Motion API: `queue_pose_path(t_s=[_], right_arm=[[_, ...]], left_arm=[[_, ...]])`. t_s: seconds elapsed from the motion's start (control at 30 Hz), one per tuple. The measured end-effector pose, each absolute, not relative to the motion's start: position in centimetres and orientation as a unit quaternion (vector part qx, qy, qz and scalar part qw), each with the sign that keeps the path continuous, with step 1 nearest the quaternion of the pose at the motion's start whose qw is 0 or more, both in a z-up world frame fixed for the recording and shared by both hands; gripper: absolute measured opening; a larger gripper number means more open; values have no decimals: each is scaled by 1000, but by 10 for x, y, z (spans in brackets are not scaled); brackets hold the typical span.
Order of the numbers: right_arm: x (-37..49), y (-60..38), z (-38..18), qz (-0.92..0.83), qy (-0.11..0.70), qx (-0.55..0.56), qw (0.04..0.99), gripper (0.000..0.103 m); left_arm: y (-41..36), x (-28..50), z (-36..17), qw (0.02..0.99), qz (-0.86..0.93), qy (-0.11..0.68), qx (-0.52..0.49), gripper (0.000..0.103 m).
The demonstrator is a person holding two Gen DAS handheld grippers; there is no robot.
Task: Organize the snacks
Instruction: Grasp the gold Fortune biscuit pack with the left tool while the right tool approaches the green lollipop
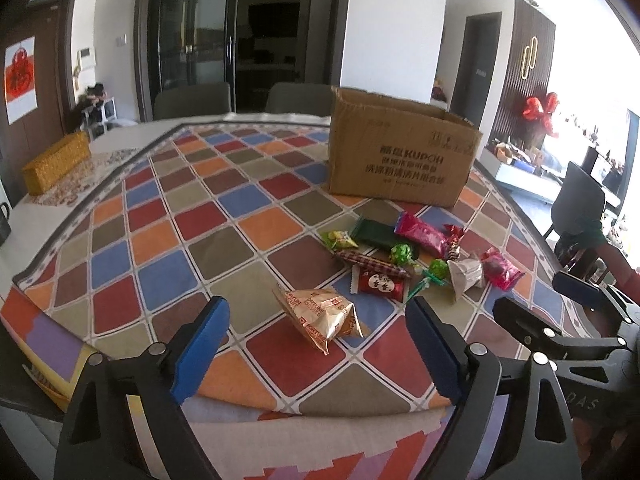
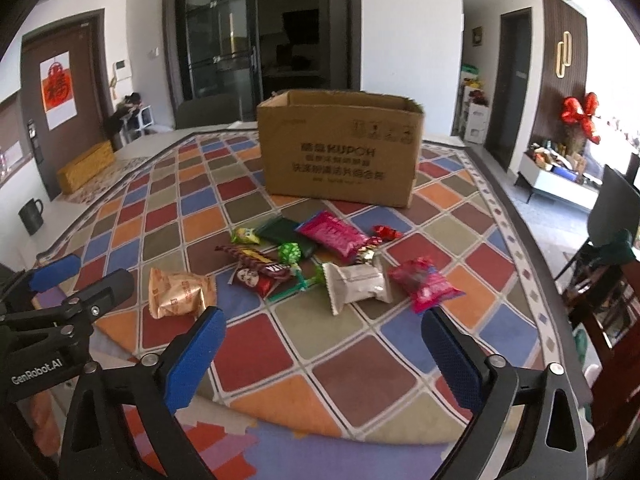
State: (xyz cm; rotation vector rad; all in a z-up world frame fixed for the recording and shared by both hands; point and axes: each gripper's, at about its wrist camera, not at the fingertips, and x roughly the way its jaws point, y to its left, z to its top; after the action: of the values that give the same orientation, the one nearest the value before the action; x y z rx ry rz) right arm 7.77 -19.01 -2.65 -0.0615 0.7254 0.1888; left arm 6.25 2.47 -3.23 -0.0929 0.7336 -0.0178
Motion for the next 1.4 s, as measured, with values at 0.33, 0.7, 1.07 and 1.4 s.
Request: queue_pose_path(t_s=[0.33, 0.7, 1.07, 1.4], right_arm=[[124, -163, -52, 137, 400, -51, 905, 84], [165, -142, -72, 169, 420, -68, 889, 72], [184, -134, -86, 181, 442, -66, 876, 63], [197, -129, -83, 188, 434, -62, 879, 63]], left_arm=[[41, 101, -68, 898, -13, 430, -89, 78], [43, 129, -99, 869, -40, 480, -115, 66], [44, 149, -112, 850, -61, 501, -148, 46], [49, 152, -86, 884, -41, 444, -137, 40]])
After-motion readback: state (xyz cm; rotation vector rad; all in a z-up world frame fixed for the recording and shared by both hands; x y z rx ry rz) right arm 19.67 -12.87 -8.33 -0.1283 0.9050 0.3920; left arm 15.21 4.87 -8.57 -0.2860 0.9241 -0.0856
